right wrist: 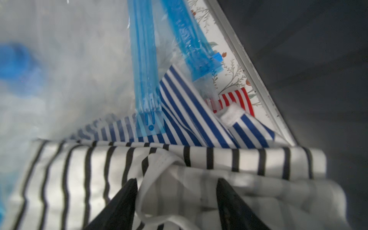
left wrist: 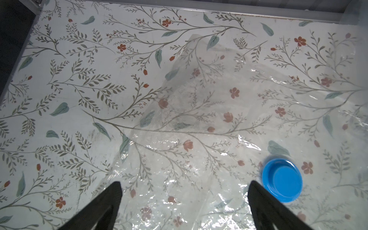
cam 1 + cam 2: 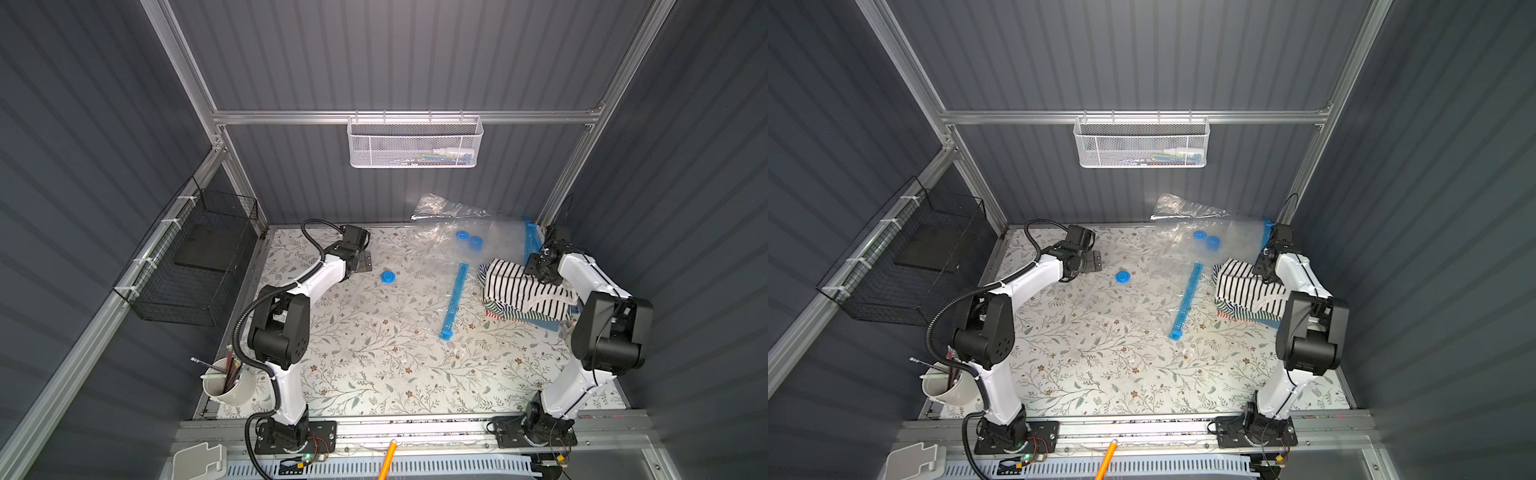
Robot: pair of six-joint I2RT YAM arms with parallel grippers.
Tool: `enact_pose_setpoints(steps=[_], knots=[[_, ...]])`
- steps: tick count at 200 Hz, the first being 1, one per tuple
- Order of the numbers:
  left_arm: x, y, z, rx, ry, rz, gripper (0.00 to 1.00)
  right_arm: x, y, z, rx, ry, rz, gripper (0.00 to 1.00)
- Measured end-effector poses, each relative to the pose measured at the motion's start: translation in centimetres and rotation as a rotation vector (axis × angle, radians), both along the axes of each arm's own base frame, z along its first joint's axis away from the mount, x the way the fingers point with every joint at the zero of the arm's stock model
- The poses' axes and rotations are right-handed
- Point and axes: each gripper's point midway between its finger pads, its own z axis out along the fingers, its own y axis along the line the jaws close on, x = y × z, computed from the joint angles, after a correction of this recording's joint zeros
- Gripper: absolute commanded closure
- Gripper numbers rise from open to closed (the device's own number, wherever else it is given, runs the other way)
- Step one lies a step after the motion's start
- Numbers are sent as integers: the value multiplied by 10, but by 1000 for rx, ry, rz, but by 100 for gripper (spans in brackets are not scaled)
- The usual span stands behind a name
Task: Take the tank top out of the vacuum bag
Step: Adjust the tank top.
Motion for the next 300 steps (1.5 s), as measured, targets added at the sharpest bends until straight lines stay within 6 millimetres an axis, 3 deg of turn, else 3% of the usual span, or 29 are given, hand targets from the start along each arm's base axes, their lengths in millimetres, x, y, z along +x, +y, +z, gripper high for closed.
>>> enact_pose_setpoints(steps=[13, 31, 47, 127, 137, 149, 180, 194, 229, 259, 281, 300], knots=[[0, 1, 1, 5, -2, 0, 0, -2, 2, -9, -16, 37, 11, 37], [0, 2, 2, 11, -4, 0, 0, -2, 3, -16, -35, 72, 26, 64], [0, 2, 2, 13, -4, -2, 0, 1, 0, -16, -46, 78, 18, 70], [0, 2, 2, 17, -4, 0, 0, 6, -20, 0, -169, 62, -32, 80], [0, 3, 2, 21, -3, 2, 0, 6, -25, 3, -195, 57, -47, 74], [-1, 4, 1, 25, -1, 4, 0, 9, -28, 6, -220, 47, -47, 45], [-1, 6, 2, 38, -3, 9, 0, 24, -33, 16, -234, 20, -44, 11], [-1, 9, 3, 50, -6, 14, 0, 28, -33, 20, -232, 2, -47, 1], [-9, 18, 32, 60, -65, 29, 0, 24, -31, 34, -225, -36, -55, 1], [-20, 28, 64, 63, -180, 38, 0, 7, -24, 70, -208, -160, -68, 1], [-36, 45, 63, 113, -268, 47, 0, -14, -14, 92, -181, -316, -69, 1], [-52, 61, 47, 188, -319, 52, 0, -29, -6, 90, -155, -413, -69, 1]])
